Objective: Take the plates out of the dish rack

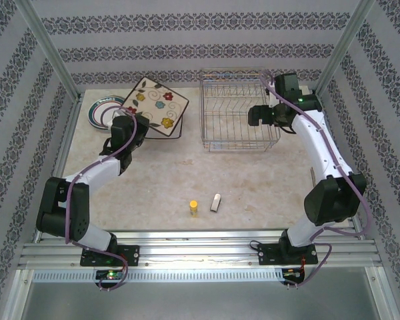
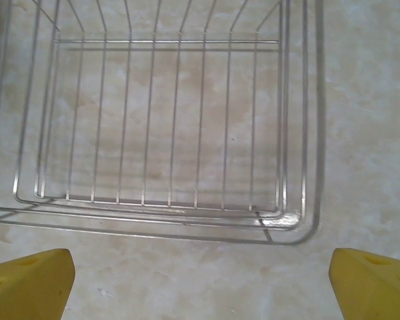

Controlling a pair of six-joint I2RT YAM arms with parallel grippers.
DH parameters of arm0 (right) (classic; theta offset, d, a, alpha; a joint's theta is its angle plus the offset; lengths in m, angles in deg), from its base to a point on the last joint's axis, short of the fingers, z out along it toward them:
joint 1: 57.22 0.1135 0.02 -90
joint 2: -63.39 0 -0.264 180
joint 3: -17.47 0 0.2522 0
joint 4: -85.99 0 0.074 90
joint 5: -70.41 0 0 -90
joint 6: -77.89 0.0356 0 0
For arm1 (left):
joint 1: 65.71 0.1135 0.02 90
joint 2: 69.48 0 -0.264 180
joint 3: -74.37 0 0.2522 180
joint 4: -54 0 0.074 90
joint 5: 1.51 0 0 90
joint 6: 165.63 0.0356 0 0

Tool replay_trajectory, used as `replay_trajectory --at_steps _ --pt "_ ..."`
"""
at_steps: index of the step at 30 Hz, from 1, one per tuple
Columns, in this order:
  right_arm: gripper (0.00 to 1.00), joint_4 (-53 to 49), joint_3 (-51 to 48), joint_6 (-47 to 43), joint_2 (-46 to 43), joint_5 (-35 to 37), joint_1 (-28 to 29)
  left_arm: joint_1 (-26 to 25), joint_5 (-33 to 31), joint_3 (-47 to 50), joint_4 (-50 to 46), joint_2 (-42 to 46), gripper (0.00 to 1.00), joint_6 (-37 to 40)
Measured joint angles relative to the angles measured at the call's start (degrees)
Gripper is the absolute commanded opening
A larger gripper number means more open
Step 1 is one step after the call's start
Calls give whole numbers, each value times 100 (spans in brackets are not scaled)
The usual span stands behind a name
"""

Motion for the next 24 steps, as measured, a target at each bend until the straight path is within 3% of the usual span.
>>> replay_trajectory --at_steps 7,24 --pt "98 -136 -37 -46 -142 273 63 -197 -833 96 374 -282 0 -313" --pt "98 -144 -186 -168 -140 289 74 -503 -1567 70 1283 -1600 0 -793"
